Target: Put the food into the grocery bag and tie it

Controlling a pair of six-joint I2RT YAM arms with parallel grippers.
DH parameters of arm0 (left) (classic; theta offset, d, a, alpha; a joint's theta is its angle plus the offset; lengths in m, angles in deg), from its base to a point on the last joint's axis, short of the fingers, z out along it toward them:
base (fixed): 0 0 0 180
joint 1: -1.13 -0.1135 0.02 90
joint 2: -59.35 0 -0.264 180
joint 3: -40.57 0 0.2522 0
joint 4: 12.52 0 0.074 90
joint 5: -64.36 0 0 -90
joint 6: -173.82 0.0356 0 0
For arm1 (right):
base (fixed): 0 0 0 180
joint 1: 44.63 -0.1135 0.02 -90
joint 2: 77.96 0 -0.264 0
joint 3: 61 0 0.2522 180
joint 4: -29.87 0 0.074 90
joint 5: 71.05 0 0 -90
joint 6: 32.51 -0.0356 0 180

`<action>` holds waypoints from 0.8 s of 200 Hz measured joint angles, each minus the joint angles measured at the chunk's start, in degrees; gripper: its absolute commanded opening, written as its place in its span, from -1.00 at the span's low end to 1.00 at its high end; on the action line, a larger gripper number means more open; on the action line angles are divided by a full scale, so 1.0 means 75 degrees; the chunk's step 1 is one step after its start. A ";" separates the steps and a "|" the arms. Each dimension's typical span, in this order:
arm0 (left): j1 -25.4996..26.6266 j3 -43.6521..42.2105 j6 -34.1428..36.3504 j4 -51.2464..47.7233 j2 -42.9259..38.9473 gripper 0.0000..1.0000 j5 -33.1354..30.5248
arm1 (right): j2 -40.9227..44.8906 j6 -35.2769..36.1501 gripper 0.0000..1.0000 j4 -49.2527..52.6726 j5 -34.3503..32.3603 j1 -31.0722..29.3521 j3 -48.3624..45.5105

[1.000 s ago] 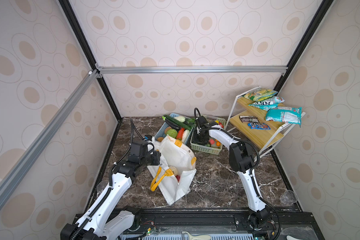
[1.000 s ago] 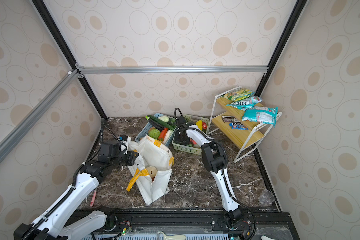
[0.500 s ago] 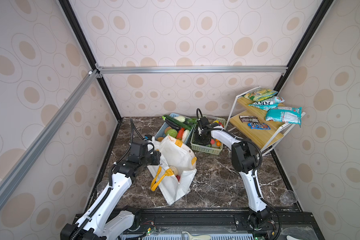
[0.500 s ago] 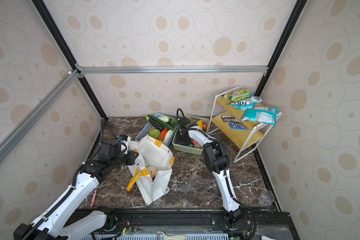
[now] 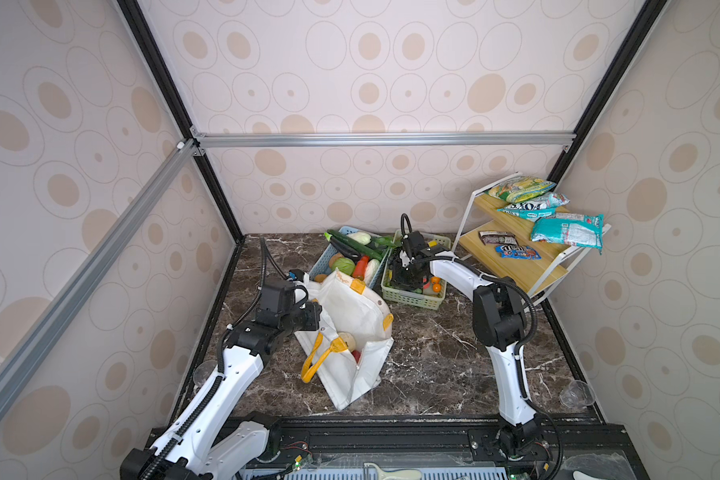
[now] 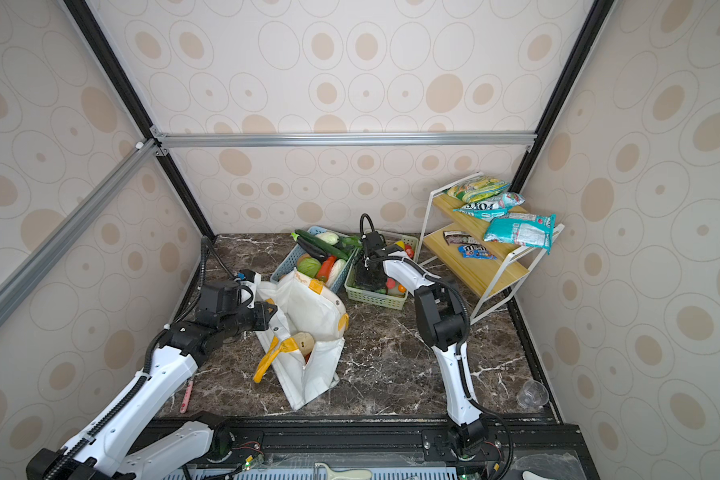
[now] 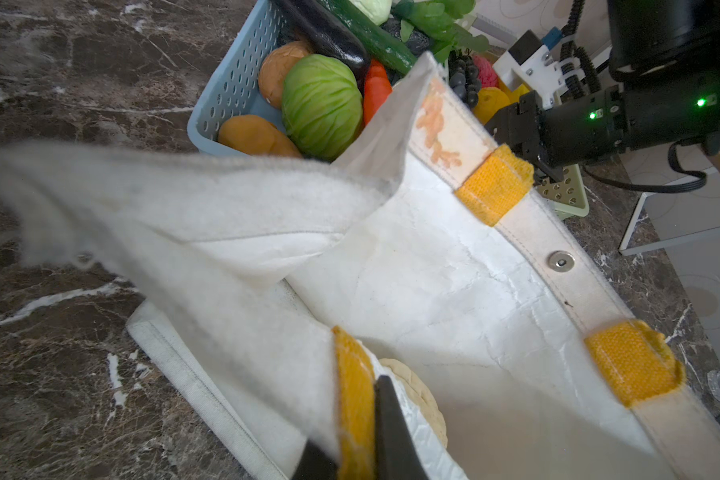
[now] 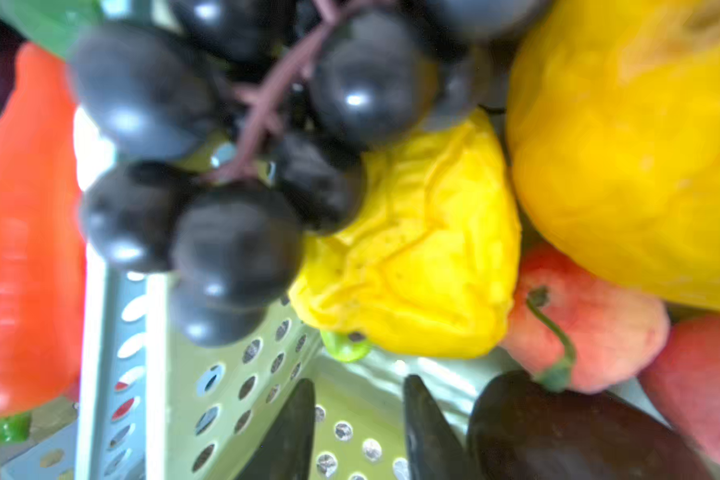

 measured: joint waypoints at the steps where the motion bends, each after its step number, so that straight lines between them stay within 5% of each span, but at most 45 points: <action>1: 0.0000 0.0000 0.0000 0.0000 0.0000 -1.00 0.0000 | 0.0003 -0.0015 -0.07 0.0000 0.0003 0.0003 0.0000; 71: -0.0003 0.0000 0.0000 0.0000 0.0000 -1.00 0.0006 | -0.0093 -0.0093 0.04 -0.0099 0.0353 0.0006 0.0061; 160: 0.0000 0.0000 0.0000 0.0000 -0.0015 -1.00 0.0003 | -0.0720 -0.0236 -0.34 -0.0134 0.0358 -0.0029 0.0420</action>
